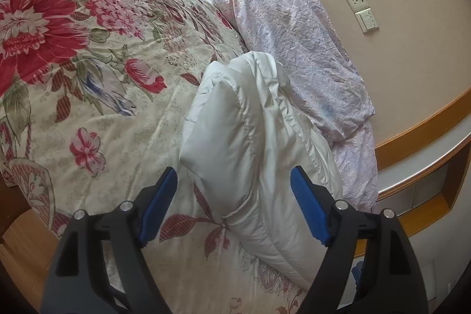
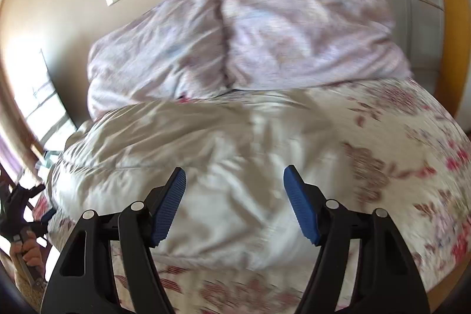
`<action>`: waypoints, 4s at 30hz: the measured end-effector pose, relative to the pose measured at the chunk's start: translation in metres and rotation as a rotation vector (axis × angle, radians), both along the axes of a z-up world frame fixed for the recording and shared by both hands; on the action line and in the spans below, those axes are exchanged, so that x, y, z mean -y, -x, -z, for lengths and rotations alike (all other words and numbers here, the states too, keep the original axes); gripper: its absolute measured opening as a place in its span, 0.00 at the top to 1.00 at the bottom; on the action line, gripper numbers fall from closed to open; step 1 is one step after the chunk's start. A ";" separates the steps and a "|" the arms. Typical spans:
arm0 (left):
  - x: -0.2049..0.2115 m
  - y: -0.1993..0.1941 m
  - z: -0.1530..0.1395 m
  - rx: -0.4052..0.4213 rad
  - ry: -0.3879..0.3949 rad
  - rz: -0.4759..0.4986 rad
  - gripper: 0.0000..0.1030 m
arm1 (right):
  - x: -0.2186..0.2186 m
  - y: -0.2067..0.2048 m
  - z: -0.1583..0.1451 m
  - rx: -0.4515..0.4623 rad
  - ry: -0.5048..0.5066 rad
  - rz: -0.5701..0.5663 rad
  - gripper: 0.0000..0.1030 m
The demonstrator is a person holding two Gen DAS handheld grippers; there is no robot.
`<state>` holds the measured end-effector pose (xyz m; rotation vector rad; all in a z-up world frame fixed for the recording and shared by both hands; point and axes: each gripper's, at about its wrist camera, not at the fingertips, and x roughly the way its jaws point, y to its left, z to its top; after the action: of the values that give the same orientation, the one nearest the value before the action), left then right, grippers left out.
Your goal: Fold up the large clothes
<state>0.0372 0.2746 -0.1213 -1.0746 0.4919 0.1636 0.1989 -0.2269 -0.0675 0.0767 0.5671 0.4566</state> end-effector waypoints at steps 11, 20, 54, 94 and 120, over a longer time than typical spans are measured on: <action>0.008 -0.021 -0.002 -0.007 -0.027 0.022 0.22 | -0.107 -0.020 0.005 -0.001 0.113 -0.115 0.42; 0.007 -0.033 0.002 0.028 0.021 0.012 0.22 | -0.129 -0.030 0.014 -0.016 0.126 -0.101 0.51; -0.015 -0.056 0.015 0.104 0.180 -0.005 0.39 | -0.153 -0.044 0.049 -0.052 0.244 -0.094 0.47; 0.077 -0.080 -0.128 0.167 -0.518 0.212 0.57 | -0.171 -0.031 0.055 -0.027 0.285 -0.081 0.46; 0.280 -0.128 -0.179 0.323 -0.820 0.568 0.39 | -0.006 -0.030 0.037 -0.008 0.103 -0.050 0.35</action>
<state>0.1655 -0.0056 0.0574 -0.1279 0.3635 -0.2924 0.2285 -0.2209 -0.1046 -0.0342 0.6007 0.4746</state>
